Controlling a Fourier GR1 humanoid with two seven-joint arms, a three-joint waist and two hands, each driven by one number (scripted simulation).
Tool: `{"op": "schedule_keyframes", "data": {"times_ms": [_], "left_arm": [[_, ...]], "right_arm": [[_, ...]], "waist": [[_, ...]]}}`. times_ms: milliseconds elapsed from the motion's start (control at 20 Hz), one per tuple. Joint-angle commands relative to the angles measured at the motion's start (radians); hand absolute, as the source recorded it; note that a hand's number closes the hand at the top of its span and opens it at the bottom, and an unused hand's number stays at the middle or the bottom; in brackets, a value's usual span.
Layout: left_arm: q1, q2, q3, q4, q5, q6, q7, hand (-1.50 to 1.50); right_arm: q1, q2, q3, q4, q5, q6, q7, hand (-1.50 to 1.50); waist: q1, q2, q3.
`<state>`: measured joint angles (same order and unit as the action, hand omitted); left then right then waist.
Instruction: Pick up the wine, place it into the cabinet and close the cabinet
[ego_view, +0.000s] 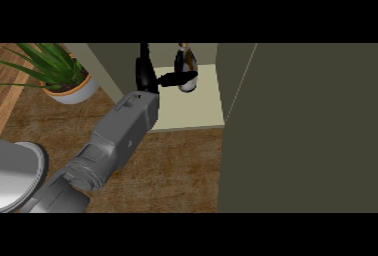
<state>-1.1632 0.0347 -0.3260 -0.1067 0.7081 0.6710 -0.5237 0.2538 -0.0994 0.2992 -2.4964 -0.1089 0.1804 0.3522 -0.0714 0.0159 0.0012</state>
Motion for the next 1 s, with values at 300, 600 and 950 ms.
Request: {"op": "schedule_keyframes", "data": {"times_ms": [300, 600, 950], "left_arm": [[0.006, 0.046, 0.017, -0.044, -0.026, -0.141, -0.075, -1.5], [0.043, 0.017, 0.05, -0.151, -0.014, -0.194, -0.135, -1.5], [0.131, -0.018, 0.036, -0.293, -0.027, -0.212, -0.14, -1.5]], "right_arm": [[0.078, -0.024, -0.057, -0.163, -0.123, 0.013, 0.038, -1.5], [0.072, 0.008, 0.014, -0.145, -0.052, -0.015, 0.043, -1.5], [0.104, -0.028, -0.033, -0.247, -0.099, -0.022, 0.114, -1.5]], "waist": [[0.027, -0.007, -0.001], [0.056, -0.017, -0.002], [0.075, -0.031, -0.001]]}}
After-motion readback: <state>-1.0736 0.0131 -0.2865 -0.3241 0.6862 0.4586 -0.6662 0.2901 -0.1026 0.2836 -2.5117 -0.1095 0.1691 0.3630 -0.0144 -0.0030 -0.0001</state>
